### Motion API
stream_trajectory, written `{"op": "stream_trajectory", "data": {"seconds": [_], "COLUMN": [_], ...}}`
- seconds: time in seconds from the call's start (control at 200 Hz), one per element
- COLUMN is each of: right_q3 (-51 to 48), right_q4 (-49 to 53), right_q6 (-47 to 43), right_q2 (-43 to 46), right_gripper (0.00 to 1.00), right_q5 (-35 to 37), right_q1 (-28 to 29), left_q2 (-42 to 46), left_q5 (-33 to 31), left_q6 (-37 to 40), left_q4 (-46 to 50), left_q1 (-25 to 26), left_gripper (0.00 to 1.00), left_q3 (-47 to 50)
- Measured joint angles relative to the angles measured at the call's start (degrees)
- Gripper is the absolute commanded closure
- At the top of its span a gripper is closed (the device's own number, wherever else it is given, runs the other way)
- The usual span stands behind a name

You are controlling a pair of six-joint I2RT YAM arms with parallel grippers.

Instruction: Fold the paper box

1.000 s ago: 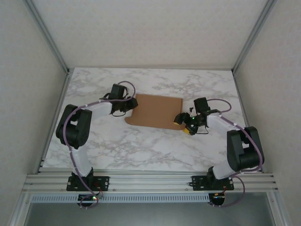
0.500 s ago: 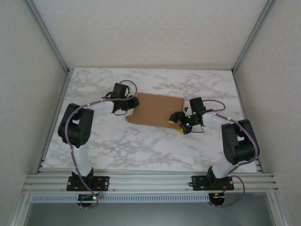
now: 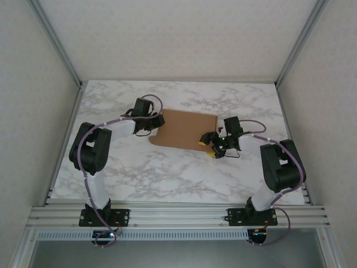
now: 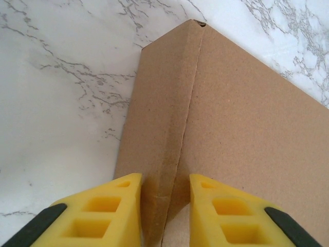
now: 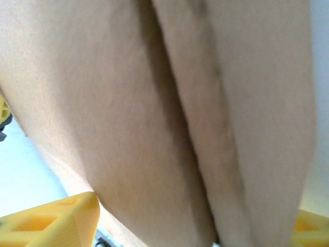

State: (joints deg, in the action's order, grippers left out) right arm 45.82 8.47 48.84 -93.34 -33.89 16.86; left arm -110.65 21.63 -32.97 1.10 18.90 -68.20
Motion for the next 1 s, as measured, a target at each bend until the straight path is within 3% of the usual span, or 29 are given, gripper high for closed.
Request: {"op": "stream_trajectory", "data": {"seconds": [0.145,0.31,0.491,0.641,0.816,0.996], "right_q3": [0.04,0.02,-0.22,-0.28,1.11,4.44], "right_q4": [4.42,10.12,14.47,15.34,16.28,18.12], "right_q6": [-4.59,-8.87,-10.99,-11.98,-12.59,-14.05], "right_q2": [3.65,6.71,10.95,11.96,10.47,9.05], "right_gripper": [0.16,0.10,0.16,0.23,0.25,0.25], "right_q5": [4.44,9.18,14.05,14.82,15.93,20.37], "right_q1": [0.02,0.07,0.07,0.07,0.07,0.07], "left_q2": [0.00,0.00,0.02,0.02,0.66,4.57], "left_q5": [0.00,-0.04,-0.04,-0.04,0.00,-1.55], "left_q6": [0.00,0.00,0.00,0.00,0.50,2.56], "left_q4": [0.02,0.02,0.02,0.09,2.80,9.99], "left_q1": [0.63,0.74,0.74,0.79,0.92,0.90], "left_gripper": [0.74,0.74,0.73,0.63,0.45,0.40], "left_q3": [0.00,0.00,0.00,0.00,0.00,-0.04]}}
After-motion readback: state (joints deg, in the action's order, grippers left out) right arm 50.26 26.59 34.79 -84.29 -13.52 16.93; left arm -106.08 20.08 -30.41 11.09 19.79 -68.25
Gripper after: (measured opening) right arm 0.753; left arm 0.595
